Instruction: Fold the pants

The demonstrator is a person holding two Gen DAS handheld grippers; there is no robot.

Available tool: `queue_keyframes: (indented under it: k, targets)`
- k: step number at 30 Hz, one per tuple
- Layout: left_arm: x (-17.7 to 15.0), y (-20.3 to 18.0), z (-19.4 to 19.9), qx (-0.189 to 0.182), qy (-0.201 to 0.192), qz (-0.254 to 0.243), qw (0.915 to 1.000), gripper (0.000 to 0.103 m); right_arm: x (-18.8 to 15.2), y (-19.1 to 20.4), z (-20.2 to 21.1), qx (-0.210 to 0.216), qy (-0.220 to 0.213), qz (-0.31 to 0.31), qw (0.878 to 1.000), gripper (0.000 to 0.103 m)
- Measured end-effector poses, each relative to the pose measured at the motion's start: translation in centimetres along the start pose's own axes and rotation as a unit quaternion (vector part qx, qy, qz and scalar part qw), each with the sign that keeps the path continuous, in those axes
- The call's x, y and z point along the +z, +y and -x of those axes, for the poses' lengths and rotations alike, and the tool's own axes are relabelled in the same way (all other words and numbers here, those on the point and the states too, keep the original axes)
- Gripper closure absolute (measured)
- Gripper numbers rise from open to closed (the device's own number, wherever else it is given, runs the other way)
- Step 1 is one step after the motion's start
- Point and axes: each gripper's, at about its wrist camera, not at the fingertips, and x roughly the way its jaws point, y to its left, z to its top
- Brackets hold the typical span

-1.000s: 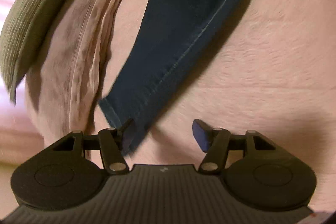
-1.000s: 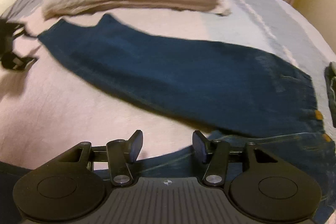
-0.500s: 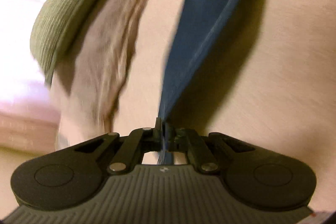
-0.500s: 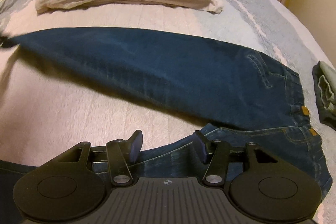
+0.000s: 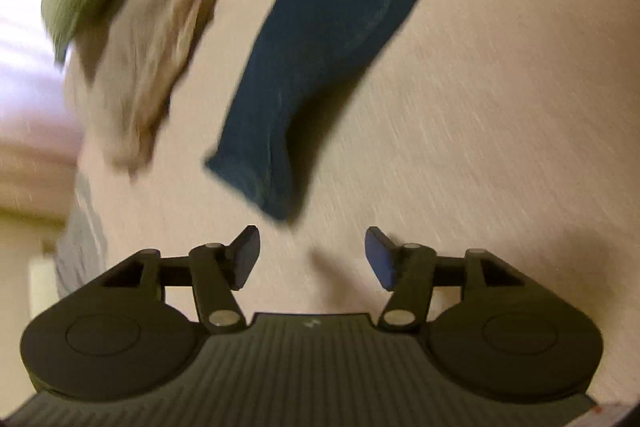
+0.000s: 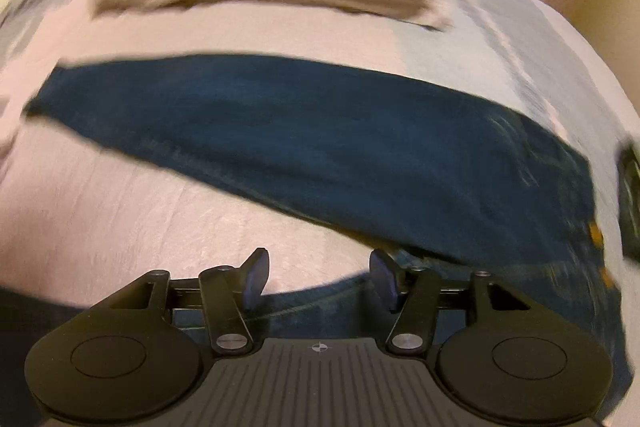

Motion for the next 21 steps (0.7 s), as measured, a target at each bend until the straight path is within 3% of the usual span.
queue_keyframes:
  k: [2, 5, 7, 8, 9, 14, 15, 17, 21]
  targets:
    - [1.1, 0.3, -1.0, 0.009, -0.018, -0.020, 0.9996, 0.048, 0.6, 2.2, -1.2, 0.007, -0.006, 0.072, 0.997, 0.049]
    - [2.2, 0.1, -3.1, 0.021, -0.034, -0.074, 0.9965, 0.051, 1.2, 5.9, -3.5, 0.013, -0.013, 0.186, 0.982, 0.049]
    - [2.3, 0.4, -4.2, 0.035, -0.037, -0.091, 0.9945, 0.066, 1.4, 8.5, -5.2, 0.005, -0.024, 0.263, 0.965, 0.049]
    - [2.3, 0.9, -4.4, 0.040, -0.032, -0.092, 0.9945, 0.092, 1.4, 9.4, -6.0, 0.002, -0.028, 0.291, 0.956, 0.049]
    - [2.2, 1.6, -4.6, 0.049, -0.026, -0.086, 0.9947, 0.101, 1.3, 10.4, -6.9, -0.002, -0.033, 0.324, 0.946, 0.049]
    - [1.3, 5.5, -1.0, 0.063, -0.041, -0.052, 0.9958, 0.101, 0.0, 14.0, -10.2, -0.069, -0.063, 0.453, 0.887, 0.051]
    - [1.3, 5.8, 0.2, 0.065, -0.046, -0.048, 0.9957, 0.101, -0.1, 14.3, -10.4, -0.071, -0.064, 0.460, 0.883, 0.069]
    - [1.9, 5.8, 2.2, 0.065, -0.056, -0.049, 0.9951, 0.101, 0.3, 14.4, -10.0, -0.064, -0.054, 0.446, 0.891, 0.103]
    - [1.3, 3.3, 2.7, 0.038, -0.038, -0.053, 0.9971, 0.101, 0.3, 14.7, -9.0, -0.047, -0.039, 0.409, 0.911, 0.103]
